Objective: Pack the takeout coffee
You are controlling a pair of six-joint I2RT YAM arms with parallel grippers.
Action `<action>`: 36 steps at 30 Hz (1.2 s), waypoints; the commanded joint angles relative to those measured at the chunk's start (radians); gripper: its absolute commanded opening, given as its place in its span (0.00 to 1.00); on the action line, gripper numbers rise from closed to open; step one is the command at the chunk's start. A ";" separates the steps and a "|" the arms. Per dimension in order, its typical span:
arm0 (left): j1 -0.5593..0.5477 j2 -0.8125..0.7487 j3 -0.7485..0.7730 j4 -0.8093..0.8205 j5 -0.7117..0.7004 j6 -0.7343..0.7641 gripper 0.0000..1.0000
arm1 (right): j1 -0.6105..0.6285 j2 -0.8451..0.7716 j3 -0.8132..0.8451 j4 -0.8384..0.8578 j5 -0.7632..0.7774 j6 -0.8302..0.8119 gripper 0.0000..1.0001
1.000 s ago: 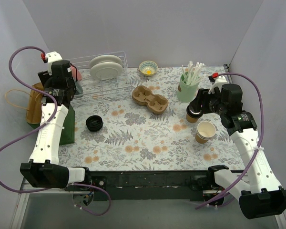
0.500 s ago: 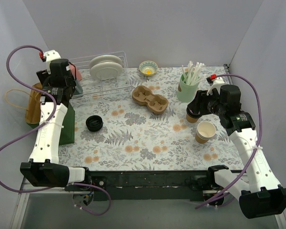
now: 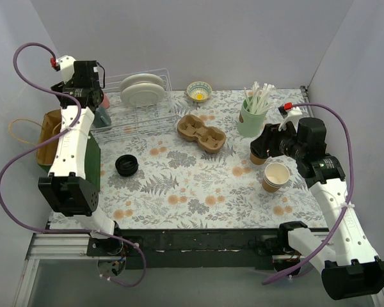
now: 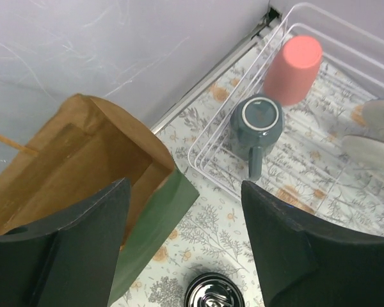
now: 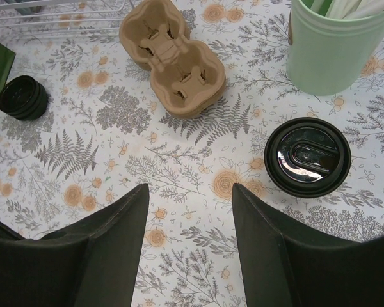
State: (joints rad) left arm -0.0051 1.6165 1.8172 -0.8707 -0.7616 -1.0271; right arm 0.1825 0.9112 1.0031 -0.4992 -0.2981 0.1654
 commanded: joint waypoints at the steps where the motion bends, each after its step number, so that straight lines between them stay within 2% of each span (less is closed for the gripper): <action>1: 0.036 0.005 0.042 -0.050 -0.015 0.001 0.69 | -0.003 -0.008 -0.003 0.033 -0.027 -0.004 0.63; 10: 0.088 -0.026 -0.090 -0.033 -0.022 0.035 0.64 | -0.005 -0.014 -0.008 0.042 -0.045 -0.001 0.63; 12: 0.091 -0.036 -0.114 -0.025 0.030 0.051 0.64 | -0.003 -0.014 -0.004 0.039 -0.049 0.000 0.63; 18: 0.100 -0.072 -0.186 -0.002 0.110 0.073 0.55 | -0.003 -0.012 0.017 0.024 -0.050 -0.009 0.63; 22: 0.109 -0.078 -0.171 -0.011 0.131 0.070 0.21 | -0.005 -0.017 0.012 0.021 -0.041 -0.015 0.63; 25: 0.109 -0.096 -0.148 -0.010 0.163 0.076 0.11 | -0.005 -0.017 0.012 0.014 -0.039 -0.018 0.63; 26: 0.108 -0.099 -0.138 -0.016 0.169 0.081 0.03 | -0.005 -0.018 0.015 0.014 -0.042 -0.017 0.63; 27: 0.108 -0.098 -0.122 -0.025 0.177 0.088 0.00 | -0.005 -0.018 0.017 0.013 -0.044 -0.015 0.63; 36: 0.108 -0.061 0.145 -0.165 0.243 0.134 0.00 | -0.003 -0.021 0.058 -0.004 -0.062 -0.003 0.63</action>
State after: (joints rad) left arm 0.0967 1.5913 1.8286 -0.9653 -0.5636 -0.9260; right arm 0.1825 0.9073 1.0008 -0.5034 -0.3267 0.1581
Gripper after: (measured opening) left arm 0.013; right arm 0.625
